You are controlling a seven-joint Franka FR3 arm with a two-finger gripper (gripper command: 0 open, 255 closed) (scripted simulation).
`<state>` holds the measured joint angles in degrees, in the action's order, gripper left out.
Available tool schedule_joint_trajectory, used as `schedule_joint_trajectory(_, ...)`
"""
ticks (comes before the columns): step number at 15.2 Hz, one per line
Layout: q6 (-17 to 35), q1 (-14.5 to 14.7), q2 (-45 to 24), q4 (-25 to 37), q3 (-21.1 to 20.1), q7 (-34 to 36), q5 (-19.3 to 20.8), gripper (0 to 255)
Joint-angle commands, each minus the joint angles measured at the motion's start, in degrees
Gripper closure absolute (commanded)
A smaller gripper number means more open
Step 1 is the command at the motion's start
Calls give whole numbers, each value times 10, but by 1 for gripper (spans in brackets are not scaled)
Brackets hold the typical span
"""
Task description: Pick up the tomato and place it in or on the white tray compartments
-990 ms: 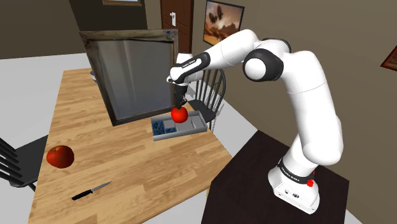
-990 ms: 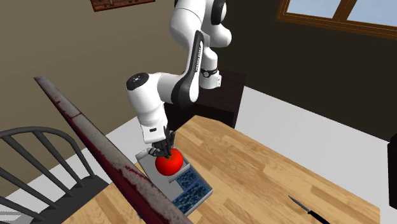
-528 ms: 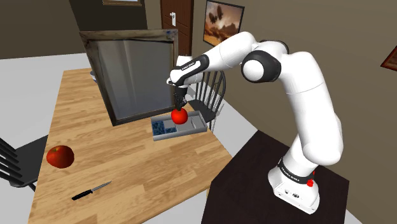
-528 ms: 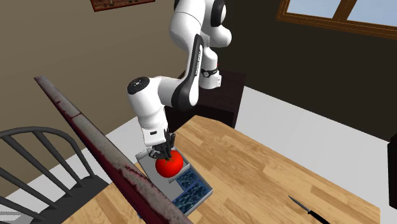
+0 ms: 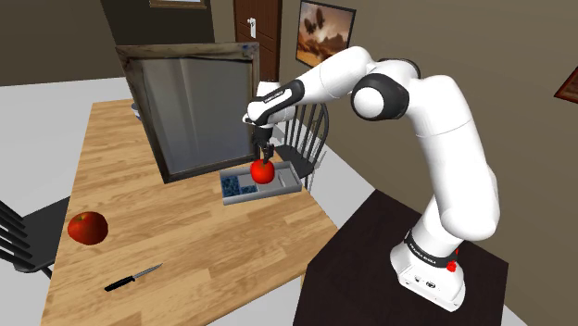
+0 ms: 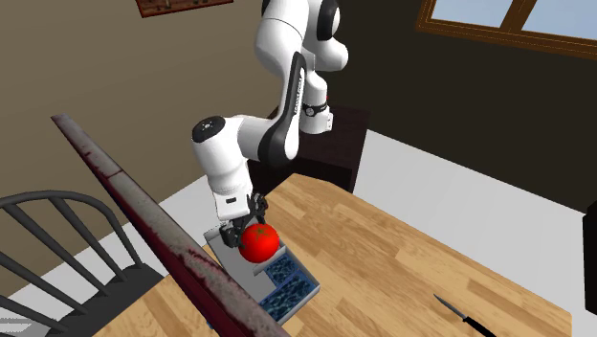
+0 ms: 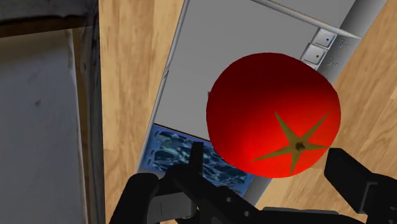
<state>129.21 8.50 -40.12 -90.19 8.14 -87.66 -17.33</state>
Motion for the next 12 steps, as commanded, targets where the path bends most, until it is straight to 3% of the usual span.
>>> schedule_joint_trajectory(1, 0, 0, 0, 0, 0, 0, 0, 0)
schedule_joint_trajectory(5, -48, -1, 43, 5, 9, 6, 11, 0)
schedule_joint_trajectory(12, -48, -1, 43, 5, 8, 6, 11, 0)
